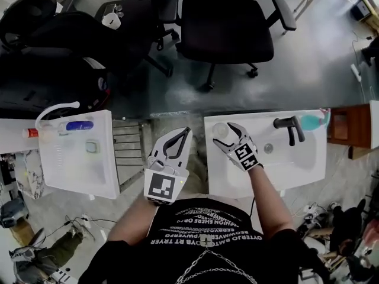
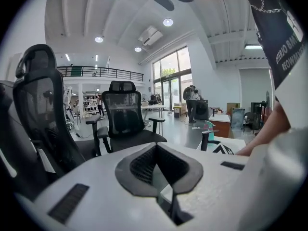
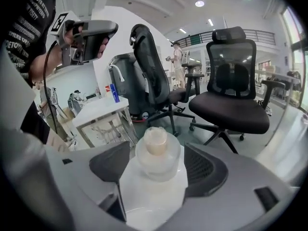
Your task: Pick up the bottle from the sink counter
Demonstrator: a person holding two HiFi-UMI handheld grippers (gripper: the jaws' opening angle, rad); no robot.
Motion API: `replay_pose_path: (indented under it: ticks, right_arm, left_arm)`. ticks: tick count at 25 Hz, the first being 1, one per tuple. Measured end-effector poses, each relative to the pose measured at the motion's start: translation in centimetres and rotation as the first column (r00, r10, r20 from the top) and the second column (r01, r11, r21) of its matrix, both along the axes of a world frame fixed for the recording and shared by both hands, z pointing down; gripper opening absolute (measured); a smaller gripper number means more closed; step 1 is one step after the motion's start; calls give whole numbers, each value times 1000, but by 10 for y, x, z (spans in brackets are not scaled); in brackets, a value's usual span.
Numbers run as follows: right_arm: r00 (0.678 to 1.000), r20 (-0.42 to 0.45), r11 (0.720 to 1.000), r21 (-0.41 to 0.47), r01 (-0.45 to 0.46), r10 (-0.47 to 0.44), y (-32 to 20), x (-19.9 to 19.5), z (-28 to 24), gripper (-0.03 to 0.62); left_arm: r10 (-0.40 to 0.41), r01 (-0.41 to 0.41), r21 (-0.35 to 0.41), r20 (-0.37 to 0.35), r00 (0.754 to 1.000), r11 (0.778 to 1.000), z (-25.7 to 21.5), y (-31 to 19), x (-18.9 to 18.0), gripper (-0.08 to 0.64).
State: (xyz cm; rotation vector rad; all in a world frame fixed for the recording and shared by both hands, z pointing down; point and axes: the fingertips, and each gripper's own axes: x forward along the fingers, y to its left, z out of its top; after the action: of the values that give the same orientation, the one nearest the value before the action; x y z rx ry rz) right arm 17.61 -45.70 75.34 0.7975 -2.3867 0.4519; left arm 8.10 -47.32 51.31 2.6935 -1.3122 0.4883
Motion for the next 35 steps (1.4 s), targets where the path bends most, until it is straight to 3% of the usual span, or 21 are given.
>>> replay_pose_path:
  ticks: [16, 19, 35]
  right_arm:
    - [996, -88, 996, 93, -14, 22, -19, -19, 58, 339]
    - [994, -100, 991, 133, -23, 36, -24, -19, 58, 336]
    - [995, -98, 998, 61, -10, 16, 17, 9, -2, 336]
  left_arm:
    - [8, -6, -79, 19, 1000, 997, 25, 1, -9, 5]
    - [10, -8, -54, 36, 999, 999, 18, 4, -12, 6]
    - [21, -23, 50, 40, 999, 998, -32, 31, 8, 5]
